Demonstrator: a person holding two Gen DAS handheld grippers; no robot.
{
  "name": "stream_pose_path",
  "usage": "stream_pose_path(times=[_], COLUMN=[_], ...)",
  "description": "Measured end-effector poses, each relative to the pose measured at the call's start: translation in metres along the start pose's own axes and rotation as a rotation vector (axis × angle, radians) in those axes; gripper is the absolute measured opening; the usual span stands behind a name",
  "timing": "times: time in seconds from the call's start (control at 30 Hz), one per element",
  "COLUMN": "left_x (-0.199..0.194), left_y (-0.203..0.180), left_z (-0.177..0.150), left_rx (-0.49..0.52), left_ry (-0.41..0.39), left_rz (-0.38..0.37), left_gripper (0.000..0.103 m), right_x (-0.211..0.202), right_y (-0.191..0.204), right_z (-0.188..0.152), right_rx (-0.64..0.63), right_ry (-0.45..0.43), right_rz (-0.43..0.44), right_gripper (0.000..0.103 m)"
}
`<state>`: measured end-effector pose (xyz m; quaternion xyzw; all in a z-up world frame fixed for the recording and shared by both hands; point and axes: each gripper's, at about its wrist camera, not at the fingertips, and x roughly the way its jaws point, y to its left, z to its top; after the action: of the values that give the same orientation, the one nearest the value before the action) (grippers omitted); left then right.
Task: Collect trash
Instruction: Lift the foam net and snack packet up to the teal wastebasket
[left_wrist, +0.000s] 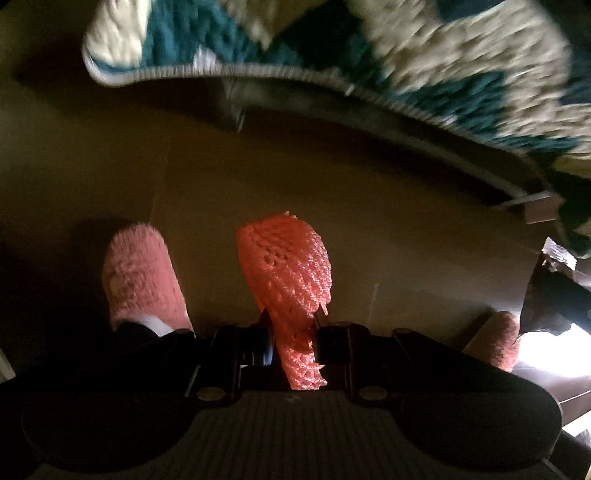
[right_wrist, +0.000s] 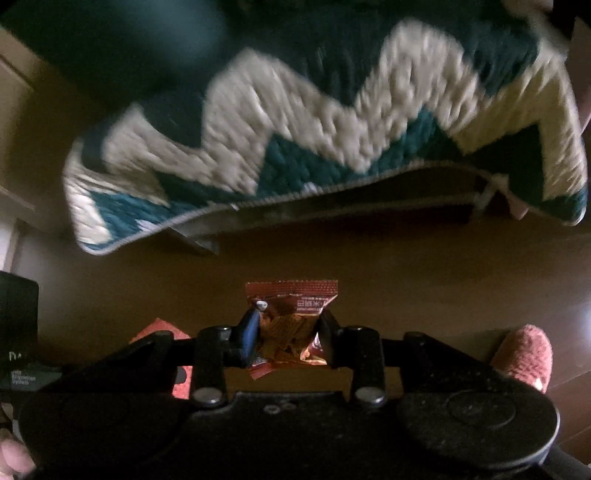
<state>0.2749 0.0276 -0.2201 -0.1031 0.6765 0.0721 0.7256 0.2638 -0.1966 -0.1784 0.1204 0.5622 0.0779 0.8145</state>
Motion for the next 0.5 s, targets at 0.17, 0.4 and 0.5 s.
stream_pose_path(times=[0.17, 0.4, 0.5], left_x=[-0.068, -0.156, -0.193], left_y=[-0.009, -0.012, -0.014], left_z=[-0.009, -0.016, -0.016], left_rx=[0.025, 0.058, 0.072], left_ry=[-0.125, -0.312, -0.398], left_rz=[-0.044, -0.106, -0.12], left_gripper=[0.019, 0.019, 0.019], right_x=[-0.063, -0.145, -0.179], right_y=[0.019, 0.052, 0.062], right_z=[-0.008, -0.005, 0.001], right_rx=[-0.049, -0.16, -0.205], right_ry=[-0.098, -0.25, -0.314], right_rz=[0.034, 0.066, 0.08], right_gripper=[0.033, 0.033, 0.033])
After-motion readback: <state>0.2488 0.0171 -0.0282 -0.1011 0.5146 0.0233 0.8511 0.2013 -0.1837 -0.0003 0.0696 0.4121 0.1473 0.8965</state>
